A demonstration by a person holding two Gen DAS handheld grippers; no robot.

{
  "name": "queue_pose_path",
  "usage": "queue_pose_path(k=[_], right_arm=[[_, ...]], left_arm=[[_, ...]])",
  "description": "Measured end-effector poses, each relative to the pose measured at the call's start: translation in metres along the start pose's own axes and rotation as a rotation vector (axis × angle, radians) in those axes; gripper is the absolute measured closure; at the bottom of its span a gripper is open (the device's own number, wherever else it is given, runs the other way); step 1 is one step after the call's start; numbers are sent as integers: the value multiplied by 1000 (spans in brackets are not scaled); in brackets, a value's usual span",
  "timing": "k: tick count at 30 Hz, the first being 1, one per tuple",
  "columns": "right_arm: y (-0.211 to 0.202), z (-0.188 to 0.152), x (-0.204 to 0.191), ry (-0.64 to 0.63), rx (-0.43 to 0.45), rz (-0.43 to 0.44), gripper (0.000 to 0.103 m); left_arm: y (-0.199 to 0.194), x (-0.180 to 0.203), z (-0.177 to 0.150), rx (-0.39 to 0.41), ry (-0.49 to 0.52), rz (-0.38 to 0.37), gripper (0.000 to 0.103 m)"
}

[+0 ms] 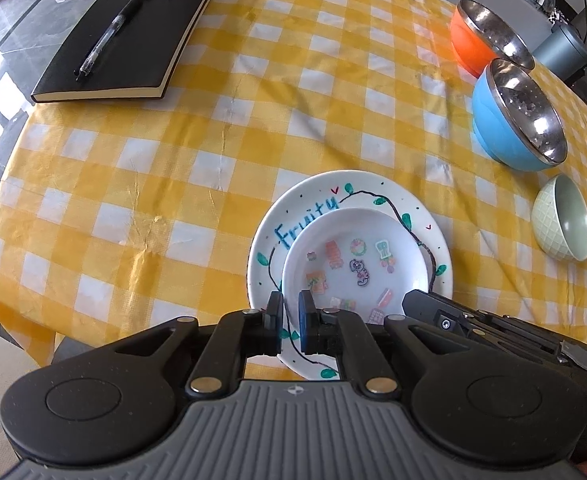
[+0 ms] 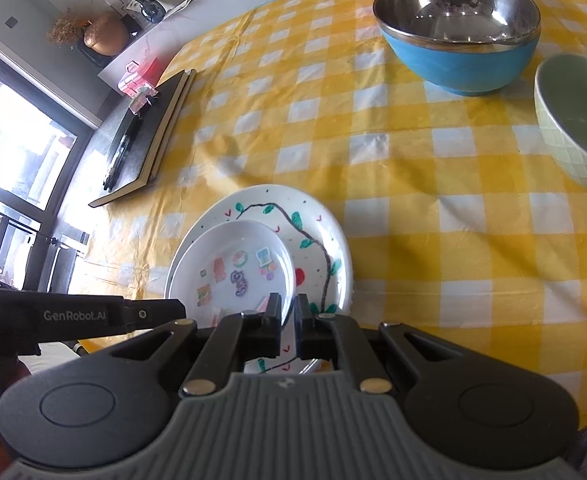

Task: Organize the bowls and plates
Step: 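Open the left gripper and withdraw it from the stacked plates, then move both grippers to the blue bowl rim and close them on it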

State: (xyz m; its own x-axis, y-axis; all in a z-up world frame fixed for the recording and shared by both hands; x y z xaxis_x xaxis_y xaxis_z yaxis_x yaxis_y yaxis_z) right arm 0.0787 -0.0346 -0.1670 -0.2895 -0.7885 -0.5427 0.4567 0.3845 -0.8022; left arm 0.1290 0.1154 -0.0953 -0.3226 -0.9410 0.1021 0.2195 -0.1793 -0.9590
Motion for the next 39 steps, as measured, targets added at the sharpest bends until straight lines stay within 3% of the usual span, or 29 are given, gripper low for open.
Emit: queue_pose_path(k=[3, 6, 10, 14, 17, 22, 26, 28, 32, 34, 39], right_arm=[[-2, 0, -1, -6, 11, 0, 93], [-6, 1, 0, -12, 26, 0, 80], [-16, 3, 1, -23, 50, 5, 78], [-34, 6, 0, -55, 114, 14, 75], [-50, 9, 1, -88, 180, 15, 62], [-83, 20, 6, -162, 316, -1, 59], [-107, 34, 15, -186, 412, -28, 43], [-118, 42, 19, -194, 450, -43, 43], [-135, 64, 31, -168, 480, -58, 37], [-141, 76, 39, -140, 487, -61, 33], [-148, 107, 57, -86, 487, -103, 33]], left_arm=[[-2, -1, -1, 9, -6, 10, 95], [-4, -1, -1, 17, -13, 15, 91], [-8, -2, -2, 43, -23, 13, 86], [-11, -1, -3, 64, -30, 16, 81], [-15, 2, -2, 82, -28, 44, 78], [-34, 23, -1, 184, 20, 64, 73], [-56, 54, 8, 301, 82, 21, 70], [-68, 73, 15, 369, 130, 26, 68], [-84, 104, 31, 488, 183, 11, 62], [-86, 116, 40, 533, 186, -3, 51], [-76, 138, 64, 556, 166, -37, 39]])
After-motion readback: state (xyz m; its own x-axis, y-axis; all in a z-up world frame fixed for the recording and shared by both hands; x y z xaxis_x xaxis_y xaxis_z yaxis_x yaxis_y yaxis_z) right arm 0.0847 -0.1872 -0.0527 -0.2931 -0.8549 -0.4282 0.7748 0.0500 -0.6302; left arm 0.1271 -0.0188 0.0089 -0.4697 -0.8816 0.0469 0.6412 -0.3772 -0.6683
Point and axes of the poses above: each gripper's, at about its wrist camera, not at the fingertips, and y roughly the way its jaws point, x to its right, z to its top, the point moved 1 cm from there along y, roughly the way its jaws point, and after that the axes turned 15 degrees about y, right-handed, at the moved point
